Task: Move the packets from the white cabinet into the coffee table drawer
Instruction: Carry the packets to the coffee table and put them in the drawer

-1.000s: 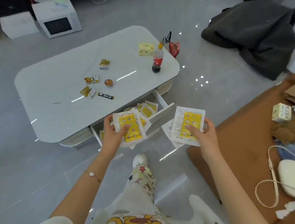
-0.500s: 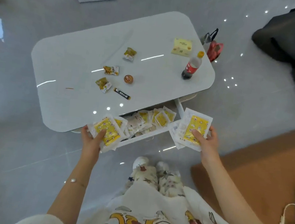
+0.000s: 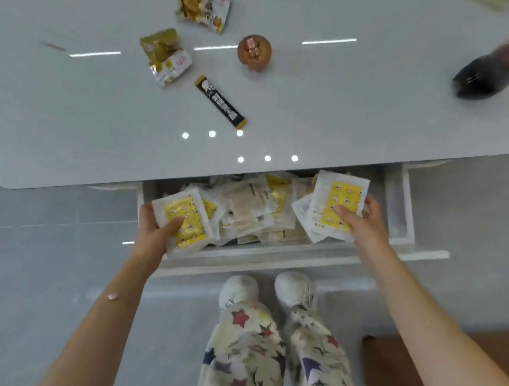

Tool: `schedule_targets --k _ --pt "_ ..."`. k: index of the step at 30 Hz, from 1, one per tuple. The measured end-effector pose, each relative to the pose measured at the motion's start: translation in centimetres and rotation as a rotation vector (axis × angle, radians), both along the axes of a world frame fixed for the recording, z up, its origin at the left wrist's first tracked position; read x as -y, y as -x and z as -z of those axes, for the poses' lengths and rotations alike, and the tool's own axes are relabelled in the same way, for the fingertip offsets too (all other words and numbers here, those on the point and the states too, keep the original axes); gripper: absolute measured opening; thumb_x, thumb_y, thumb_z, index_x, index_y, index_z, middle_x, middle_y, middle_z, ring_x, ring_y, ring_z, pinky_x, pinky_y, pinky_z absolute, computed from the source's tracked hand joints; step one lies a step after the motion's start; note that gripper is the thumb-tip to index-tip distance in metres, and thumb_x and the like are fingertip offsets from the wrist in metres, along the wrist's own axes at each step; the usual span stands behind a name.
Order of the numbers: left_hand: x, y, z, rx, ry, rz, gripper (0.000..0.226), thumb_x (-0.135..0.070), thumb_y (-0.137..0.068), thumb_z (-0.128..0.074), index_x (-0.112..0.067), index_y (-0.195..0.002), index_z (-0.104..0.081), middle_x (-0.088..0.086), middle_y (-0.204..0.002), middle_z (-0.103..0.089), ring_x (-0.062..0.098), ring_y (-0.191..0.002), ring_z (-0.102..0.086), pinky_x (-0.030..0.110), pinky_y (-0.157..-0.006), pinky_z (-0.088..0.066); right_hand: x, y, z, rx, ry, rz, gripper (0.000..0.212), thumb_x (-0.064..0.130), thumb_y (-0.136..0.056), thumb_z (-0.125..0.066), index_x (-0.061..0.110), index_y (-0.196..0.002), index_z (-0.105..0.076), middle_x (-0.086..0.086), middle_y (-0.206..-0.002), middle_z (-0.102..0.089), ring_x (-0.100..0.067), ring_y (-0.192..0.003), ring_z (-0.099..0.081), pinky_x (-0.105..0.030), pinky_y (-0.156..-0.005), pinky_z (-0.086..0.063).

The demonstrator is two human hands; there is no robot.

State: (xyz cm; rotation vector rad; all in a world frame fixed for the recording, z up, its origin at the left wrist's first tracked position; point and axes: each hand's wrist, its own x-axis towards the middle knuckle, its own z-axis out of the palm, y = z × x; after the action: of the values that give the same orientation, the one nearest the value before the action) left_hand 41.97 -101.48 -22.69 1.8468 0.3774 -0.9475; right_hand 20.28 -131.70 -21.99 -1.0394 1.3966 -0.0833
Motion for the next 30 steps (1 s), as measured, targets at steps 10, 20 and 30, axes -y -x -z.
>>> schedule_targets --k 10,20,30 --pt "1.9 0.2 4.2 0.213 -0.263 0.170 0.066 -0.015 -0.086 -0.069 -0.017 -0.141 -0.033 0.005 -0.136 -0.048 0.024 -0.124 -0.049 0.038 -0.097 -0.045 -0.5 -1.9 5.8 -0.108 0.096 -0.231 0.063 0.010 -0.079 -0.075 0.021 -0.132 -0.043 -0.001 -0.134 -0.051 -0.016 -0.117 -0.052 -0.025 -0.085 -0.047" --pt "5.2 0.9 -19.8 0.561 -0.272 0.575 0.055 -0.031 -0.092 -0.060 -0.021 -0.143 -0.042 0.010 -0.145 -0.040 0.025 -0.135 -0.036 0.035 -0.108 -0.029 -0.9 -3.6 -17.3 -0.265 0.632 -0.839 0.067 0.041 -0.087 -0.060 0.029 -0.146 -0.031 -0.006 -0.152 -0.026 -0.029 -0.143 -0.018 -0.047 -0.112 -0.028" --pt "5.3 3.5 -40.6 0.935 -0.516 0.817 0.068 -0.051 -0.089 -0.052 -0.028 -0.149 -0.030 0.011 -0.154 -0.028 0.034 -0.142 -0.024 0.052 -0.115 -0.017 -2.3 -4.6 -40.2 -0.278 0.940 -1.128 0.074 0.048 -0.089 -0.054 0.030 -0.151 -0.018 -0.006 -0.159 -0.015 -0.030 -0.146 -0.007 -0.045 -0.115 -0.017"
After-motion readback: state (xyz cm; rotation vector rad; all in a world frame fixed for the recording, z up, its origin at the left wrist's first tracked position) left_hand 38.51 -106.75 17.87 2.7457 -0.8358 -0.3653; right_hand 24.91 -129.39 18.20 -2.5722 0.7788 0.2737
